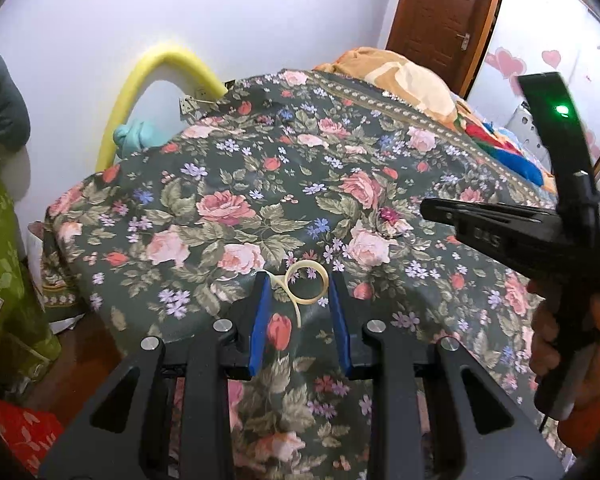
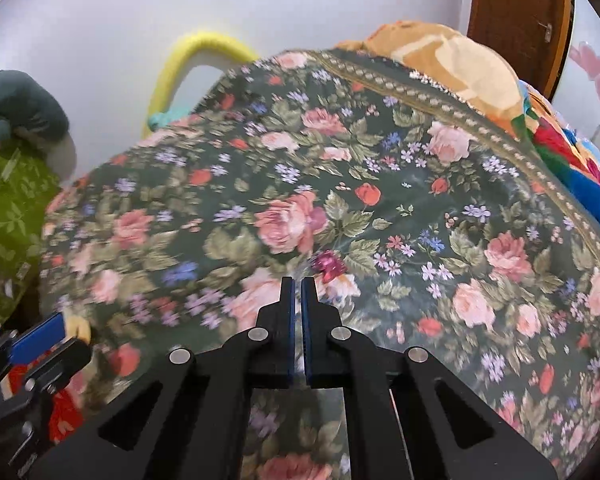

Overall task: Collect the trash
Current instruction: 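Grasp the pink figurine with the right tool while the left tool holds the scissors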

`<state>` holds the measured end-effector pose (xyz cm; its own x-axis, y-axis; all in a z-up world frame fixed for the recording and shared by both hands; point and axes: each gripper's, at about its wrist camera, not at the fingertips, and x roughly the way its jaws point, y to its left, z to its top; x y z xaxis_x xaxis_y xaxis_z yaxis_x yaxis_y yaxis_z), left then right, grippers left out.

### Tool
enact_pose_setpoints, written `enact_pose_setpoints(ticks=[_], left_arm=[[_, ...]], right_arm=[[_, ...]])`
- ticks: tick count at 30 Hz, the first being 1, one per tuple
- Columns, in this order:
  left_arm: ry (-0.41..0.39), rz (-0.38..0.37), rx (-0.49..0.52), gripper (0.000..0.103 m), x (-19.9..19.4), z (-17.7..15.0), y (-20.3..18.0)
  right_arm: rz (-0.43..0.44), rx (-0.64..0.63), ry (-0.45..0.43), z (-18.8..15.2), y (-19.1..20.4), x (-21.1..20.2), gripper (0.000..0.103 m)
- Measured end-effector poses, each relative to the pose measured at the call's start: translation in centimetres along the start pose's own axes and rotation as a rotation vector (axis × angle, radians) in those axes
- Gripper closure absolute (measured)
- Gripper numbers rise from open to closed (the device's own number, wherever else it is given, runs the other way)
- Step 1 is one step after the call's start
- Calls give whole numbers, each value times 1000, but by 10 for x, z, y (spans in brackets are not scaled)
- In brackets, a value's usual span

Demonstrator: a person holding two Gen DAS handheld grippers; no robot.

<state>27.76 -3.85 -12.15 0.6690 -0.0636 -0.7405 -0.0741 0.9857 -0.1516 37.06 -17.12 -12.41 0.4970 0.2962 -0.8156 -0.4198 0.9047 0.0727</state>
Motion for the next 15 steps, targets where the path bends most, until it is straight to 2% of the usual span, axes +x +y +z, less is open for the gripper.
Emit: enact_pose_setpoints(ticks=[8,13,14,15], left_arm=[[-25,10,-2,75,-44,-6,4],[-35,21,-5,75,-60,-12,9],[-40,22,-7,75,-61,-13,11],[-43,23,-9,75,-61,-13,12]], right_arm=[[19,-11,-29,-16,12,-50,100],[27,-5,6,-26,9,-55,100],[17,-10,15,-27,8,-54,95],[5,-19,30,-26,7,-50,81]])
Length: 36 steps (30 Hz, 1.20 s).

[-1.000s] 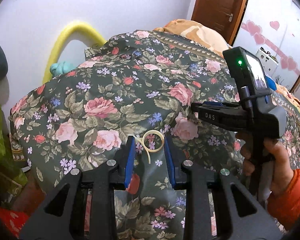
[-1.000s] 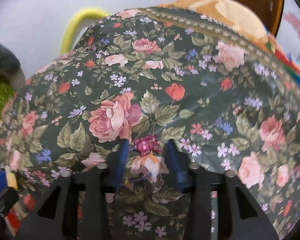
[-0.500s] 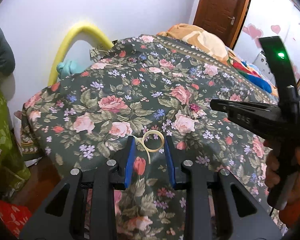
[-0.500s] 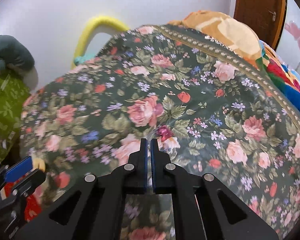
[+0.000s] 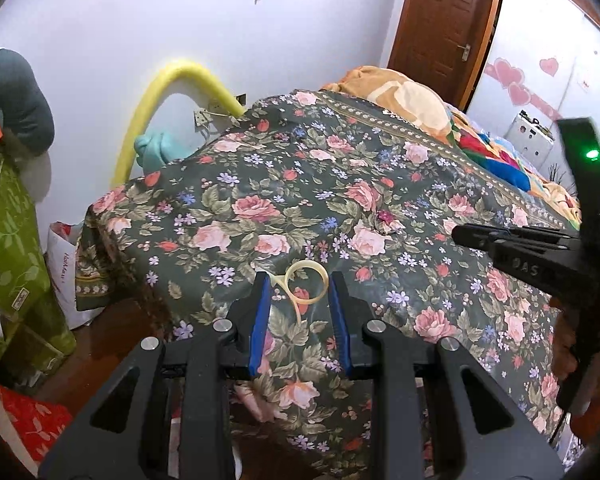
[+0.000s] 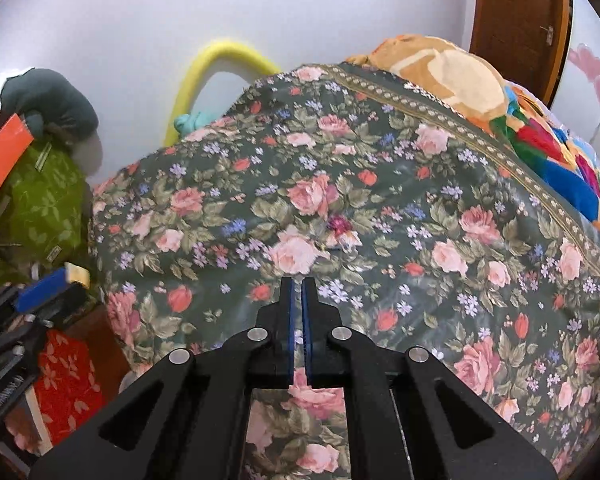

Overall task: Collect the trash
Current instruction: 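Grasp the pink figurine with the right tool while the left tool holds the scissors, then carry the scissors and figurine in both tools over the white bin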

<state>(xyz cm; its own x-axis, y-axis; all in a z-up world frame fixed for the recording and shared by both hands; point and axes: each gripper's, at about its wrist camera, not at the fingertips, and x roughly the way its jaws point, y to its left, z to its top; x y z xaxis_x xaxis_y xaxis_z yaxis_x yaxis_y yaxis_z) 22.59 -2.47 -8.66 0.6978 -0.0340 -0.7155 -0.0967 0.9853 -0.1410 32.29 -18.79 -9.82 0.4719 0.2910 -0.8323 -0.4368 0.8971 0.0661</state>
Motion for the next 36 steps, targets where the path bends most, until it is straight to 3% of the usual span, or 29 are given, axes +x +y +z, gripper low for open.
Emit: enact_pose_setpoints(ticks=[2,3,9,16,19,20,21,27,36], left_arm=[[-3,2,-15,75,1,-2,5],[-4,2,-20,75,3,-2,7],[-3,-13,-50,75,22,-2,17],[8,-32,-63,75,48,-2,24],[13,-32,-58,75,55,-2,25],[12,-31,-58,75,56,-2,25],[13,-31,-60,75,57,-3,25],[23,-29,-77,75,58,-4,27],[27,18,-60,75,22,-13,31]], right_arm=[[-1,-3,4,1,-3,6,57],[-5,2,-14,3,-6,10,56],[-16,9,-9,24,-17,52,56],[-17,12,72,44,-32,123,56],[-23,4,77,44,-34,138,67],[-34,-11,57,44,-32,137,76],[-39,-23,52,43,-31,137,78],[-42,-21,43,34,-23,124,79],[35,-31,-21,17,19,41,79]])
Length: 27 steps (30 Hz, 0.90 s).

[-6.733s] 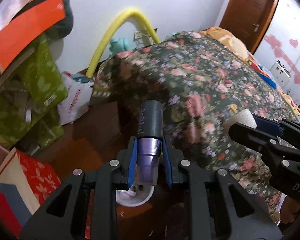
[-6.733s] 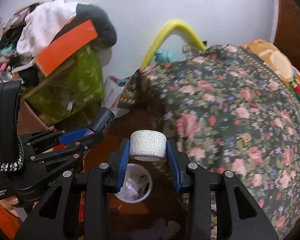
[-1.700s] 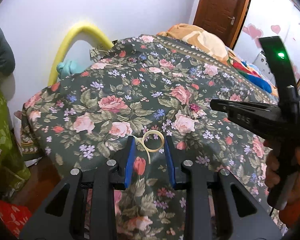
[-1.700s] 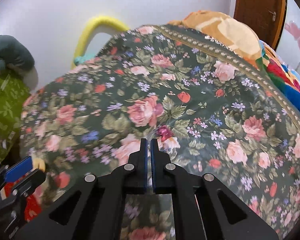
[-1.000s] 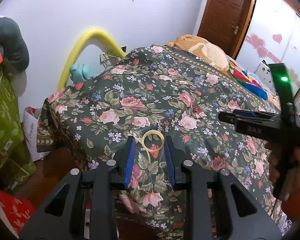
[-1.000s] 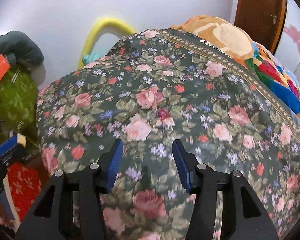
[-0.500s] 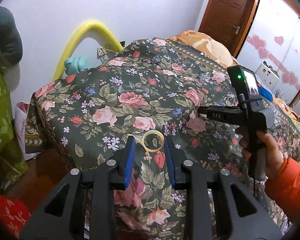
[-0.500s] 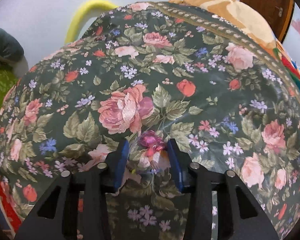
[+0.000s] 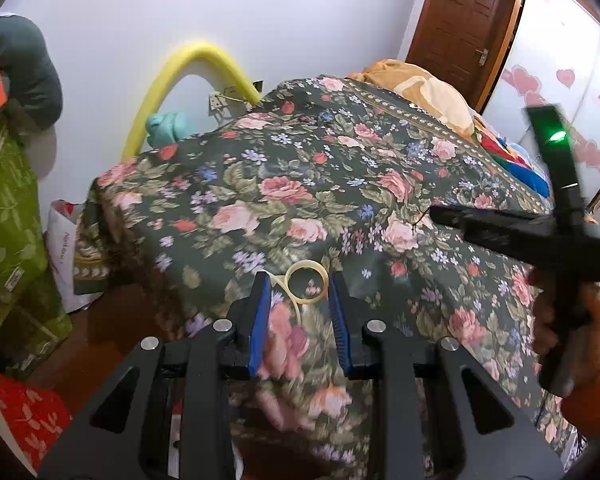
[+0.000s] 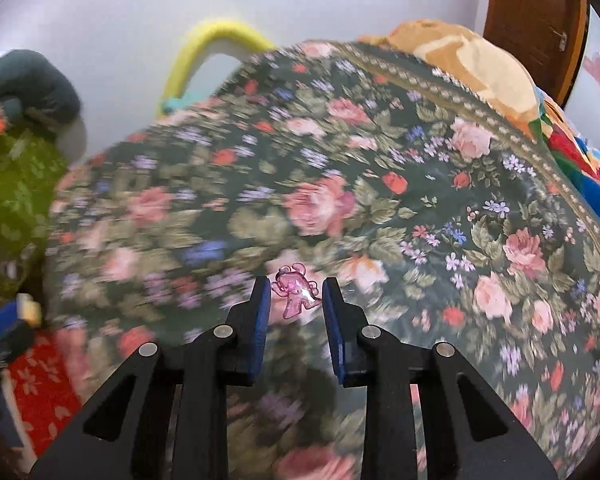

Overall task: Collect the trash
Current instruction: 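Carry the scissors and figurine in both tools over the white bin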

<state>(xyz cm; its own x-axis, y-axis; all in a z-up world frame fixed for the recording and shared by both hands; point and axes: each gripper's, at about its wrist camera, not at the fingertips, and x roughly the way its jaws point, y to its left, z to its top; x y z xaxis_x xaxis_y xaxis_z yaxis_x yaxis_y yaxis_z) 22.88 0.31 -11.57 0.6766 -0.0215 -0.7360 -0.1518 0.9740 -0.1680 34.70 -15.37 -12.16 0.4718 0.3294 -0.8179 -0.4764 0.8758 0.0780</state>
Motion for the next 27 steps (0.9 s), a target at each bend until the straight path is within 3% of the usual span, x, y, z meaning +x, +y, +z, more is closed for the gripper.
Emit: enact_pose_setpoints(ticks=[6,14,19,27], left_arm=[[-27,15,-20,75,-49,-6,16],[-69,55,-48,75,-113,-22,51],[-55,79,-85,75,-139,-48,81],[7,110,-125,75,-160,-89,129]], right_arm=[[32,-45,-66,-4,43,-65,79],[122,-63,-101,-16,99,-117,79],[176,-90,-113,-34,141,-138,79],[256,-128,-44,-68,203,-130,79]])
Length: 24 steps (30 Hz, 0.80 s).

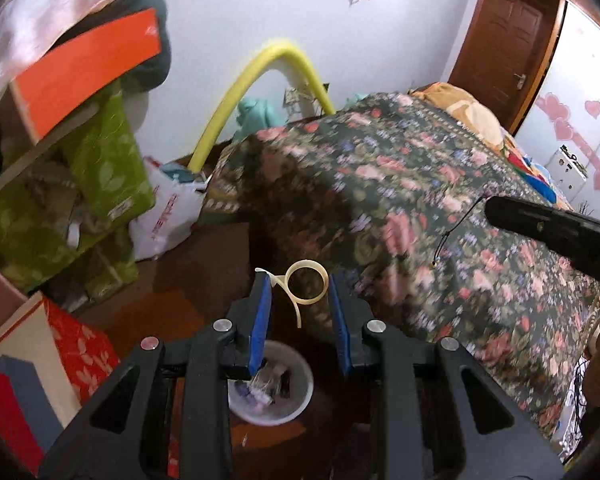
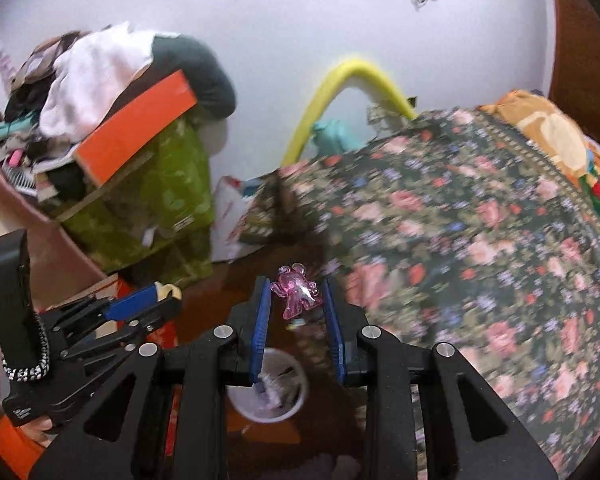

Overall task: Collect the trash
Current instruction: 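Carry the scissors and figurine in both tools over the white bin, then open both tools to drop the scissors and figurine into the bin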

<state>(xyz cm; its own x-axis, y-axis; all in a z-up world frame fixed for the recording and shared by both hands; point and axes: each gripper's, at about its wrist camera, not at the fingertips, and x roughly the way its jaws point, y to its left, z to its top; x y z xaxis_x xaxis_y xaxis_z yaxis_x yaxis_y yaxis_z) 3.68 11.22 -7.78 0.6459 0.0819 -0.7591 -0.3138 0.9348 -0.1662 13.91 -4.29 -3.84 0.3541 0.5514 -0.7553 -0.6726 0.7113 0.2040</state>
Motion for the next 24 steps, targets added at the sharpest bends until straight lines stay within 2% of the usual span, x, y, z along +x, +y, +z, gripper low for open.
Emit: enact_pose_setpoints(ticks=[7,10,16,24], left_arm=[[90,5,-12,75,14,-27,34],[139,-5,-3,75,28,-37,40],[263,-19,1,75,62,-60,52],[351,-35,-21,75,89,-79,63]], right_arm=[[30,-8,110,-26,37,42,79],[35,-5,184,-36,46,65,79],[61,51,321,-52,47,110,79],[110,111,432,-63,41,149,78]])
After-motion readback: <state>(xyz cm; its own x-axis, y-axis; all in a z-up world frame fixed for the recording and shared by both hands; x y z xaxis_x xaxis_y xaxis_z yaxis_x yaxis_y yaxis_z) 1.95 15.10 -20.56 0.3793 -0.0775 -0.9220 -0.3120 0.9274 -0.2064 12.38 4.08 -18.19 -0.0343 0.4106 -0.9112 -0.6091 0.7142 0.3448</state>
